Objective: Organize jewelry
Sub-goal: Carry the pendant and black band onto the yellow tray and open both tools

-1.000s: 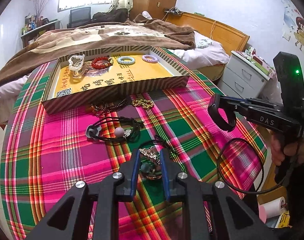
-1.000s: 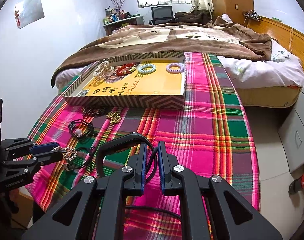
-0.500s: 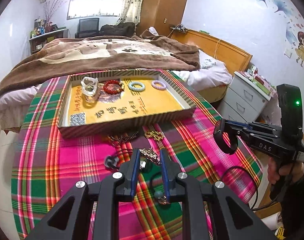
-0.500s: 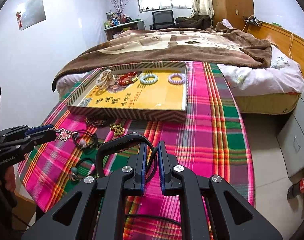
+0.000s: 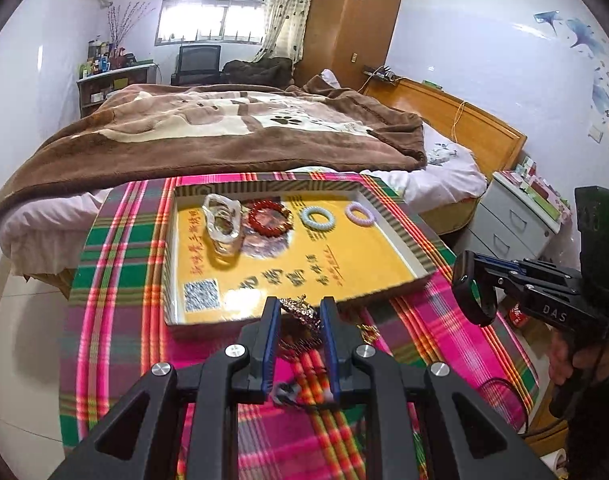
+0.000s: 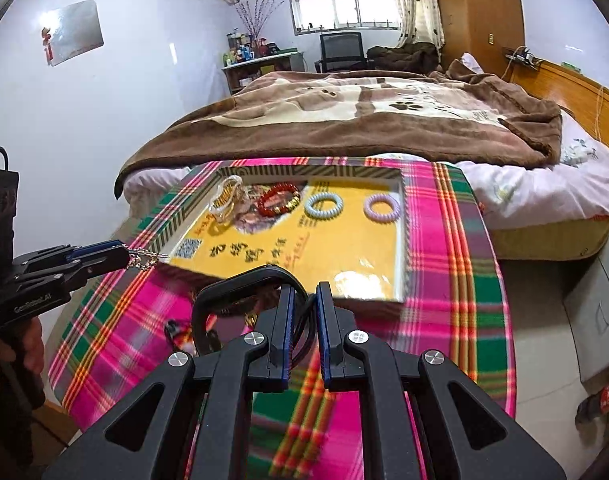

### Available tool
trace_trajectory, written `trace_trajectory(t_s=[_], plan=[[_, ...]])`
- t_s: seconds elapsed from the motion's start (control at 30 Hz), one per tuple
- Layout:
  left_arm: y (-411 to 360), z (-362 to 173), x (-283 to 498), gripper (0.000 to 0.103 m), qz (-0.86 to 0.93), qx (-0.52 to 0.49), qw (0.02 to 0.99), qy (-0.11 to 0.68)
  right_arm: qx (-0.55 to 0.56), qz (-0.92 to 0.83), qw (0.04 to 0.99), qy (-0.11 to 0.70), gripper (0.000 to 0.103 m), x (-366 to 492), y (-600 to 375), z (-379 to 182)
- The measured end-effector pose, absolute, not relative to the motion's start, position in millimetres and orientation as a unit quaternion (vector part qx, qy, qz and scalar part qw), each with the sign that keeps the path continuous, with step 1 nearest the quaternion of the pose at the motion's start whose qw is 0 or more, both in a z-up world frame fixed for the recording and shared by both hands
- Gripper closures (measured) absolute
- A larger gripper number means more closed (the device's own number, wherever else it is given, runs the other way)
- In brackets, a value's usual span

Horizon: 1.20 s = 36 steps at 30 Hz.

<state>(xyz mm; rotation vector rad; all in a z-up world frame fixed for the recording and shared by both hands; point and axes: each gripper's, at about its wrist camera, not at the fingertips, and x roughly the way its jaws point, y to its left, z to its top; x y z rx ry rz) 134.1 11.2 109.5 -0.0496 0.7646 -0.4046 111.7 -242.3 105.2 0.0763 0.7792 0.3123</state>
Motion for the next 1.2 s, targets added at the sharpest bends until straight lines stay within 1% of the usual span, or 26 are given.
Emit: trace_trajectory(t_s=[0.3,0.63,1.2], plan=[[27.5,98.9,180.1,0.082,-0.182,-0.031,0.905,0.383,0.032,0.162,0.904,0.393,0.093,159.4,-214.0,101.7],[40.0,65.2,229.2,0.082,-0.169,-0.036,0.895,0.411,0.044,0.166,0.884,0.434,0.093,219.0,-184.5,68.4],[36.1,32.2,255.3,0.082,-0.146,-0.021,0.886,0.439,0.018,0.14,0.863,0.486,0.093,274.2,-155.0,19.1]])
